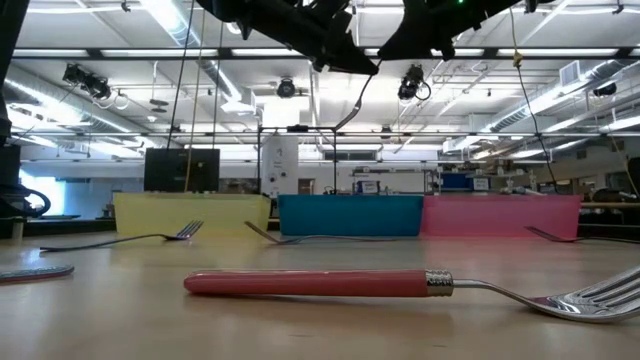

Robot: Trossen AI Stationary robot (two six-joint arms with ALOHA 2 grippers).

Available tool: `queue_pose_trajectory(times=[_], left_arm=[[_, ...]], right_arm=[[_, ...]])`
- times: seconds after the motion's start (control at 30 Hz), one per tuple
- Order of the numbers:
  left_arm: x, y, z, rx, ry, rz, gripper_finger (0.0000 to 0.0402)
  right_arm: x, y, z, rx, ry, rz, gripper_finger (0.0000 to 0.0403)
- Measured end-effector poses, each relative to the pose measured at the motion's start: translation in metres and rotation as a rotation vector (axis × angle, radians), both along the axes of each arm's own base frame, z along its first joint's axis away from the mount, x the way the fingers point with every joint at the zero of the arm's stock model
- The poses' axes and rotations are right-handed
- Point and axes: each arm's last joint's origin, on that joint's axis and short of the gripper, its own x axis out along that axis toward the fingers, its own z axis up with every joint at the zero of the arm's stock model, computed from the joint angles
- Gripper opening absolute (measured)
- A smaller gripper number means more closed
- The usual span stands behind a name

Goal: Sort silverware by color (type)
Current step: Put the black fork into the pink bin

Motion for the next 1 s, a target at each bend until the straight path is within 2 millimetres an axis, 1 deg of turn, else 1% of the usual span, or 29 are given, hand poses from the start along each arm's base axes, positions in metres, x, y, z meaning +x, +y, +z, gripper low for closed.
queue_pose_trajectory(times=[0.17, 0.2, 0.6, 0.7, 0.8, 1.0], left_arm=[[0.000, 0.001, 0.000, 0.002, -0.002, 0.004, 0.0002], [0.000, 0.001, 0.000, 0.001, -0.001, 0.004, 0.0002], [0.000, -0.001, 0.000, 0.023, 0.011, -0.017, 0.0003], [-0.001, -0.001, -0.002, 0.057, 0.038, -0.030, 0.0022], [-0.002, 0.000, -0.004, 0.081, 0.075, -0.037, 0.0052], [-0.004, 0.000, -0.010, 0.077, 0.138, -0.026, 0.0111]], right_arm=[[0.000, 0.000, 0.000, -0.003, 0.004, 0.003, 0.0019], [0.000, 0.000, -0.001, -0.005, 0.008, 0.001, 0.0013], [-0.001, -0.001, -0.001, -0.034, 0.034, -0.020, 0.0010], [-0.004, -0.004, -0.001, -0.045, 0.079, -0.074, 0.0010], [-0.007, -0.009, -0.003, -0.045, 0.144, -0.128, 0.0010], [-0.015, -0.025, -0.011, -0.027, 0.238, -0.193, 0.0010]])
